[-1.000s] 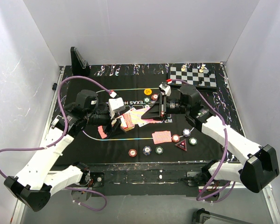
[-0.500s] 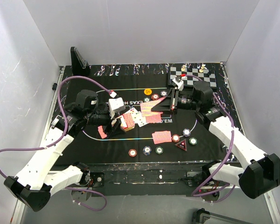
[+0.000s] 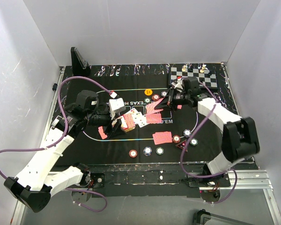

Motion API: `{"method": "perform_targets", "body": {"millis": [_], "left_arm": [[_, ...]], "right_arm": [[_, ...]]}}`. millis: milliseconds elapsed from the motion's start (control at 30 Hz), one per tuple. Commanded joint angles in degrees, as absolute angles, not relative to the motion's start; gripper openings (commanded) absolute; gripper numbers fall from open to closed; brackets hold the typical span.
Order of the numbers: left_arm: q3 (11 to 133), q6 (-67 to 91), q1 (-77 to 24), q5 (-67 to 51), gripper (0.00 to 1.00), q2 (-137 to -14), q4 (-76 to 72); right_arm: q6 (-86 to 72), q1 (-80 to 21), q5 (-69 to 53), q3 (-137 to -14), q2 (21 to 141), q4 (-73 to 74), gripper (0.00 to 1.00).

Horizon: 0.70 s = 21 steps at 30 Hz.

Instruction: Distribute texas hold em gaming equipment

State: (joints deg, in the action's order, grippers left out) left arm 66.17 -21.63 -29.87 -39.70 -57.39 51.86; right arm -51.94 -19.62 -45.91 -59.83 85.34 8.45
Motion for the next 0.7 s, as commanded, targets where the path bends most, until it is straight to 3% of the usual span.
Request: {"method": "perform_targets", "body": {"millis": [0, 400, 667], "left_arm": [[68.55, -21.71, -30.15, -41.04, 0.00, -56.34, 50.63], [67.76, -21.88, -30.15, -41.22, 0.00, -56.08, 50.45], [67.94, -21.88, -30.15, -40.96, 0.00, -55.55, 50.45]], "right_arm": [[-43.34, -19.51, -40.62, -65.82, 94.63, 14.49, 0.01], [-39.90, -20.12, -28.05, -70.75, 106.16, 19.60, 0.01], [-39.11, -22.06, -25.93, -70.84, 109.16, 13.89, 0.01]]}}
